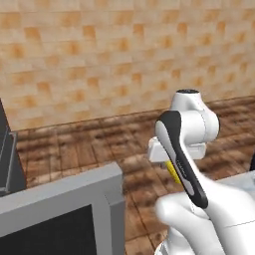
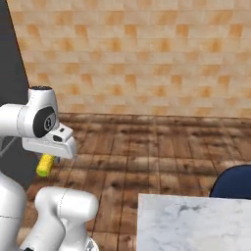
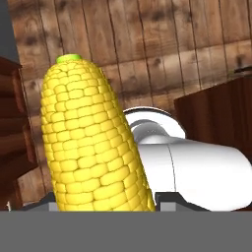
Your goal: Pick the corn from the counter and place it in the microwave.
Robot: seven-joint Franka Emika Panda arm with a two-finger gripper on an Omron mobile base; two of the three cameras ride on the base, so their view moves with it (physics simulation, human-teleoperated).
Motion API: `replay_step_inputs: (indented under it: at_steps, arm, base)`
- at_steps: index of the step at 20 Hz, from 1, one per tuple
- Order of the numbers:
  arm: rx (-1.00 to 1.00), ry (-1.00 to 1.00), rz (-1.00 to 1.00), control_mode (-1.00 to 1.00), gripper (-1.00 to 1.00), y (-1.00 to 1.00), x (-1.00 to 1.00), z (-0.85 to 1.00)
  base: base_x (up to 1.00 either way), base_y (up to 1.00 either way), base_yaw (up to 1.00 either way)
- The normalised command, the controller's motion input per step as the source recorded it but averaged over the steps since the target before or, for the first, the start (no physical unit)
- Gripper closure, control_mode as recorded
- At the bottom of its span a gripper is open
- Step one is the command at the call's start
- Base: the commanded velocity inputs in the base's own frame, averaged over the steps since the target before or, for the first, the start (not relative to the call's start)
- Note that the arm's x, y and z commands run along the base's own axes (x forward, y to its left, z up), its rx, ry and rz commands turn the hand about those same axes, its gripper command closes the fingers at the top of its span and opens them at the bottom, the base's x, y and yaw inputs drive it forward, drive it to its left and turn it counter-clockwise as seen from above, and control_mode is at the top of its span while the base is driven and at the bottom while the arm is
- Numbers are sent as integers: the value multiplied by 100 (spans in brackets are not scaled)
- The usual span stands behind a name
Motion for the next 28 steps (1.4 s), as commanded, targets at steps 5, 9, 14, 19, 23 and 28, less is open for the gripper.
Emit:
replay_step_inputs:
  at_steps: [5, 9, 14, 19, 23, 28]
  arm:
    - [0, 0, 0, 100, 100, 0, 0, 0]
    - [0, 0, 0, 100, 100, 0, 0, 0]
    - [0, 0, 0, 100, 100, 0, 0, 0]
    - [0, 0, 0, 100, 100, 0, 0, 0]
    - [0, 0, 0, 100, 100, 0, 0, 0]
    - [0, 0, 0, 100, 100, 0, 0, 0]
  base:
    - [95, -36, 41]
    - [48, -33, 60]
    - [75, -29, 70]
    - [98, -18, 63]
    - [100, -28, 46]
    - [100, -23, 45]
